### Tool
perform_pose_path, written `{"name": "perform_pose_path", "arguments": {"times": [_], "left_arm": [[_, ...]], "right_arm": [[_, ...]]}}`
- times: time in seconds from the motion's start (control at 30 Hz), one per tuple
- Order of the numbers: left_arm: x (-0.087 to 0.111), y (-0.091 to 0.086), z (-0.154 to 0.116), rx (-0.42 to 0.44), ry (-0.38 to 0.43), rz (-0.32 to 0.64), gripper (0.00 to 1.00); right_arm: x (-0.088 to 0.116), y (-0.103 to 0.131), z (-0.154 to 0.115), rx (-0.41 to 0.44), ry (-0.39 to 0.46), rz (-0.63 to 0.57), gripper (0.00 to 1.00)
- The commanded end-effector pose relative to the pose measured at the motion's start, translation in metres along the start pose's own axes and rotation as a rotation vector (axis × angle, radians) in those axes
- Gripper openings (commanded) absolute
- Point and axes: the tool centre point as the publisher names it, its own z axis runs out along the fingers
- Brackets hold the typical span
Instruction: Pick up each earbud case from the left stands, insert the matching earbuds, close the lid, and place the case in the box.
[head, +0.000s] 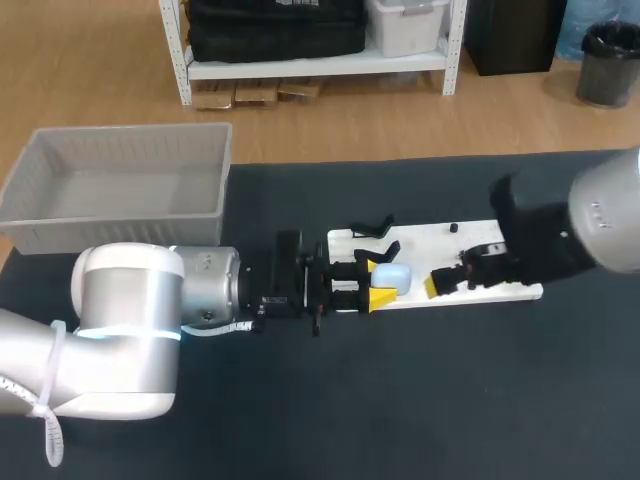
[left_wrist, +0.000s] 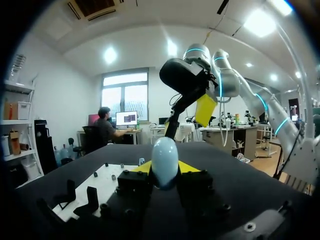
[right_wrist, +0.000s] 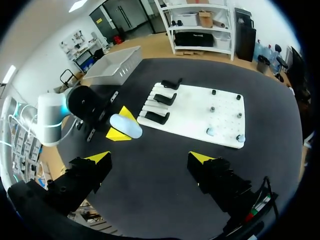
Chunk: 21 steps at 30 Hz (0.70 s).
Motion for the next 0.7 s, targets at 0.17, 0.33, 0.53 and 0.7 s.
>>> {"name": "perform_pose_path", "arguments": {"times": [0.17, 0.33, 0.53, 0.7], "left_arm": [[0.001, 0.001, 0.000, 0.003, -0.002, -0.001, 0.00], [0.001, 0.001, 0.000, 0.003, -0.002, -0.001, 0.00], [0.001, 0.001, 0.000, 0.003, -0.002, -0.001, 0.00], [0.001, 0.001, 0.000, 0.003, -0.002, -0.001, 0.00]], "right_arm": [[-0.006, 0.007, 0.031, 0.153, -0.012, 0.003, 1.00], [-0.006, 0.013, 0.037, 0.158, 0.003, -0.001, 1.00], [-0.001, 0.014, 0.040, 0.165, 0.015, 0.005, 1.00], [-0.003, 0.012, 0.043, 0.175, 0.018, 0.010, 1.00]]}}
